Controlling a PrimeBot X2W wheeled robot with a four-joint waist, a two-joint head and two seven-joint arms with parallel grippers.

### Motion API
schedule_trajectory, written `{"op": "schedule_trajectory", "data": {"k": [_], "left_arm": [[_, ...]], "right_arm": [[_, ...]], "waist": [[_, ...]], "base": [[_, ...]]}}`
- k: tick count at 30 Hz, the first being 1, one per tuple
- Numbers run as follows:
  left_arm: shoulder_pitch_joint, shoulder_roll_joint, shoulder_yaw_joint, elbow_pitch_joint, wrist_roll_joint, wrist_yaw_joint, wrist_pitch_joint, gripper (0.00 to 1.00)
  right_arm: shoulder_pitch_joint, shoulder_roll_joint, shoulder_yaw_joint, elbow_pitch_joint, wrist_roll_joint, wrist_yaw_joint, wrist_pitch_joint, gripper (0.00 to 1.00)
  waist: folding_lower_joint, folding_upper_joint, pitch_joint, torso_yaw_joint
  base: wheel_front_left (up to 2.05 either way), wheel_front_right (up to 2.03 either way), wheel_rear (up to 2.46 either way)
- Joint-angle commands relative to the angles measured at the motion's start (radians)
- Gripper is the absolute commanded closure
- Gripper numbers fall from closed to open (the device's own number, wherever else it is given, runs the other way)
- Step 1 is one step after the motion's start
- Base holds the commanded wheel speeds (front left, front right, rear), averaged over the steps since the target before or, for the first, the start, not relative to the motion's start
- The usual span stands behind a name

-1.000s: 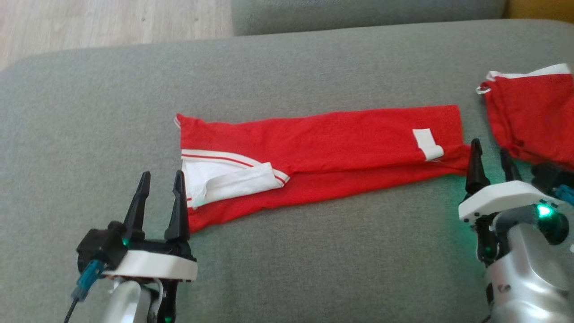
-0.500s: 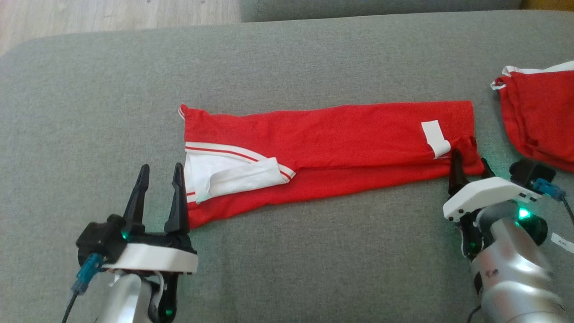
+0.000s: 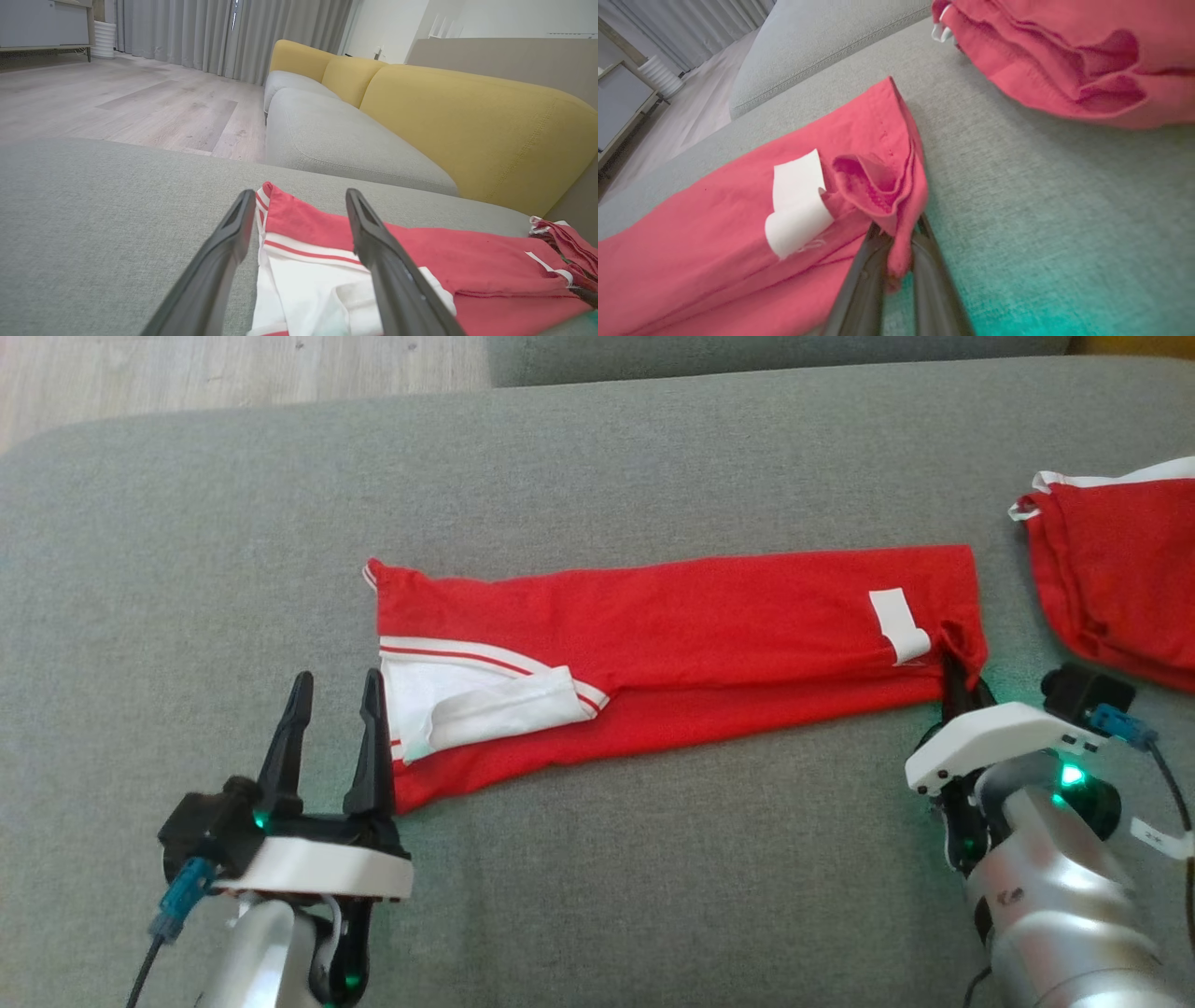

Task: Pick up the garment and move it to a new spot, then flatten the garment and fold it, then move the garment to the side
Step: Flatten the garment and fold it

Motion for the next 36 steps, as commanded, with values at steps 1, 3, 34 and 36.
{"op": "schedule_trajectory", "data": {"k": [1, 3, 34, 36], "left_arm": [[-0.030, 0.014, 0.034, -0.026, 0.002, 0.002, -0.010, 0.00], [-0.028, 0.014, 0.036, -0.026, 0.001, 0.002, -0.010, 0.00], [0.047, 0.004, 0.050, -0.018, -0.003, 0.002, -0.010, 0.00], [0.052, 0.005, 0.049, -0.018, -0.002, 0.002, -0.010, 0.00]], "right_arm": [[-0.029, 0.007, 0.006, -0.019, -0.012, 0.004, -0.016, 1.00], [-0.029, -0.004, -0.027, -0.031, -0.024, 0.004, -0.020, 1.00], [0.072, 0.009, 0.477, -0.435, 0.311, 0.004, -0.009, 1.00], [0.072, 0.009, 0.518, -0.436, 0.333, 0.004, -0.010, 1.00]], "waist": [[0.0000, -0.0001, -0.003, -0.002], [0.0000, -0.0001, -0.007, -0.004], [0.0000, -0.0001, -0.152, 0.036], [0.0000, -0.0001, -0.159, 0.048]], "base": [[0.00, 0.00, 0.00], [0.00, 0.00, 0.00], [0.00, 0.00, 0.00], [0.00, 0.00, 0.00]]}}
